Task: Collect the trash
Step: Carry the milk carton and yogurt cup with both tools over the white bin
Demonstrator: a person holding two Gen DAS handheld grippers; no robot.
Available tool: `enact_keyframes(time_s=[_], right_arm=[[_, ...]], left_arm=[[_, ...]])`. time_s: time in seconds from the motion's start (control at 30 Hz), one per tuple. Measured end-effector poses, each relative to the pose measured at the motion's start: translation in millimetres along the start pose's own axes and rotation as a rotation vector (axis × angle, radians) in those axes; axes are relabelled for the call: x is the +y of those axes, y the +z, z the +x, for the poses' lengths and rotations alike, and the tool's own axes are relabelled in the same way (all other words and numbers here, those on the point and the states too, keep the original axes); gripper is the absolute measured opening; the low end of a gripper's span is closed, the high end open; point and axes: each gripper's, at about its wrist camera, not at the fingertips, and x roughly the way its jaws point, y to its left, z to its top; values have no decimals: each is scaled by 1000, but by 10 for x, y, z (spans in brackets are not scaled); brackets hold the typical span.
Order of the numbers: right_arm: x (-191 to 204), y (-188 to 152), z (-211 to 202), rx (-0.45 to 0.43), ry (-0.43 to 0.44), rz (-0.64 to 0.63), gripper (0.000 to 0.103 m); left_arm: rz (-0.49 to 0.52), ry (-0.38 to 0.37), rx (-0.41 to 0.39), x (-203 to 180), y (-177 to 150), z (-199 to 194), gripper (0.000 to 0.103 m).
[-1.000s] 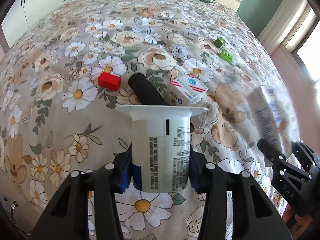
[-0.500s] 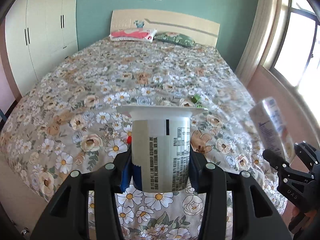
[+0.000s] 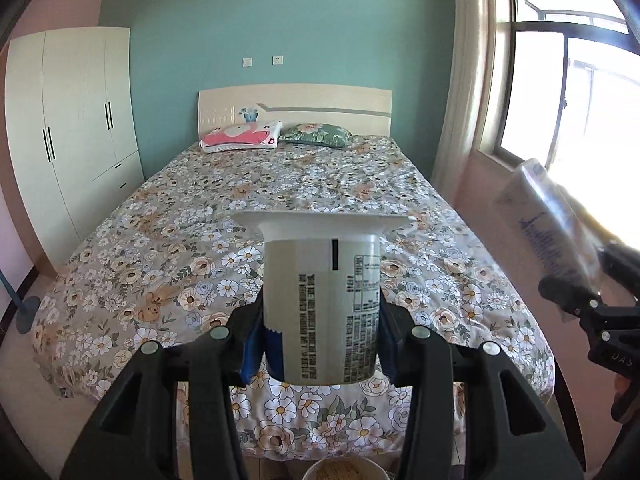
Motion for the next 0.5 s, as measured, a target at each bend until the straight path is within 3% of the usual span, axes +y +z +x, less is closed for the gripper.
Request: enact_keyframes(time_s=[0.23, 0.5], right_arm=[[182, -86, -753, -44, -3, -25, 50], [418, -621, -1126, -20, 2, -61, 50]], left_arm=[[41, -41, -17, 141, -167, -612, 48], [62, -58, 24, 388, -695, -898, 48]])
